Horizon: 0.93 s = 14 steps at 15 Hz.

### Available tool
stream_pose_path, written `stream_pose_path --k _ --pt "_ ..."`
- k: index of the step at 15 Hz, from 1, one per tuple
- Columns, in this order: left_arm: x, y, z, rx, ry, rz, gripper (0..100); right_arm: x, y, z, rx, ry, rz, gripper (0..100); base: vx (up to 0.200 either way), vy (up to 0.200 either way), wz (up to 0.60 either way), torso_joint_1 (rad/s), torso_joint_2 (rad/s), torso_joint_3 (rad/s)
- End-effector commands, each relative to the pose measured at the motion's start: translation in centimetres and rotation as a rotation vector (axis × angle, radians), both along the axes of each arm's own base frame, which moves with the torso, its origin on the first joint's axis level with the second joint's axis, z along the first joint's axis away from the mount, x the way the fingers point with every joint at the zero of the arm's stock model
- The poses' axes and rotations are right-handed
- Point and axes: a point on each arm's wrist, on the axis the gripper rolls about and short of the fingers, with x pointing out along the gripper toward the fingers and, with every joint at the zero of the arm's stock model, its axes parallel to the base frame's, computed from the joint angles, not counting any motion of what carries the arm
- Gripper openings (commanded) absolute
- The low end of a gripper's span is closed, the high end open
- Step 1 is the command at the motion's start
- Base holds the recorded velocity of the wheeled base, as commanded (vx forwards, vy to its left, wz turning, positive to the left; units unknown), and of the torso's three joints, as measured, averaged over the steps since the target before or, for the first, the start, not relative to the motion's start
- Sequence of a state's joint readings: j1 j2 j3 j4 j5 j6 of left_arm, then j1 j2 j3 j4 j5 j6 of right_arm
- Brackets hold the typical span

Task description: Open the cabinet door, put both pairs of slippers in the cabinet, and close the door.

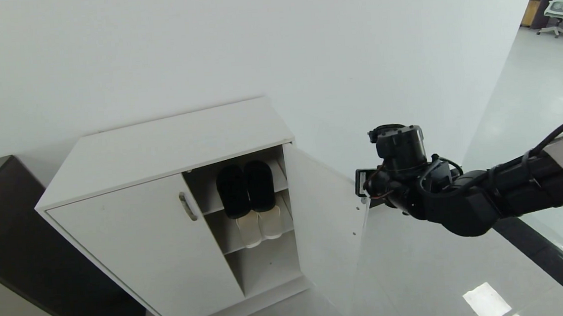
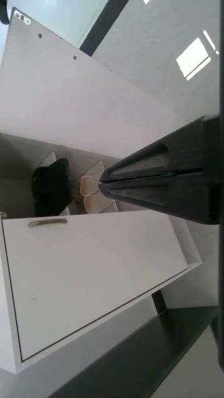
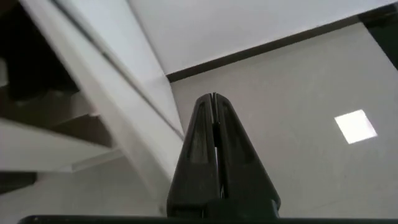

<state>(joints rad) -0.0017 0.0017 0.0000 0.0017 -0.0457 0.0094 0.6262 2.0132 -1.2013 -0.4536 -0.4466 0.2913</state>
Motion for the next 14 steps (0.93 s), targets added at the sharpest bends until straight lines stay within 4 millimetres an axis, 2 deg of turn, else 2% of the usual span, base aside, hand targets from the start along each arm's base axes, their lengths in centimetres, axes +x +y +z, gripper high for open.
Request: stream_pose_path --k 1,3,8,13,14 --pt "0.0 0.0 0.0 0.0 0.0 0.0 0 -4.1 1.5 1.7 0.016 -0.02 0.096 0 0.0 0.0 0.0 0.0 0.0 0.0" --pt "0.0 0.0 0.0 0.0 0.0 0.001 0 -5.9 2.0 2.5 0.025 -0.03 0.138 0 0.0 0.0 0.0 0.0 0.0 0.0" --pt "0.0 0.0 0.0 0.0 0.0 0.0 0 -8.2 0.2 3.4 0.021 -0.03 0.233 0 0.0 0.0 0.0 0.0 0.0 0.0" --pt "0.0 0.0 0.0 0.0 0.0 0.001 0 -8.4 0.3 3.0 -0.016 -0.024 0.246 0 0.0 0.0 0.0 0.0 0.0 0.0" --pt "0.0 0.0 0.0 0.0 0.0 0.001 0 -8.4 0.3 2.9 -0.024 -0.023 0.25 0 0.0 0.0 0.6 -0.002 0.0 0.002"
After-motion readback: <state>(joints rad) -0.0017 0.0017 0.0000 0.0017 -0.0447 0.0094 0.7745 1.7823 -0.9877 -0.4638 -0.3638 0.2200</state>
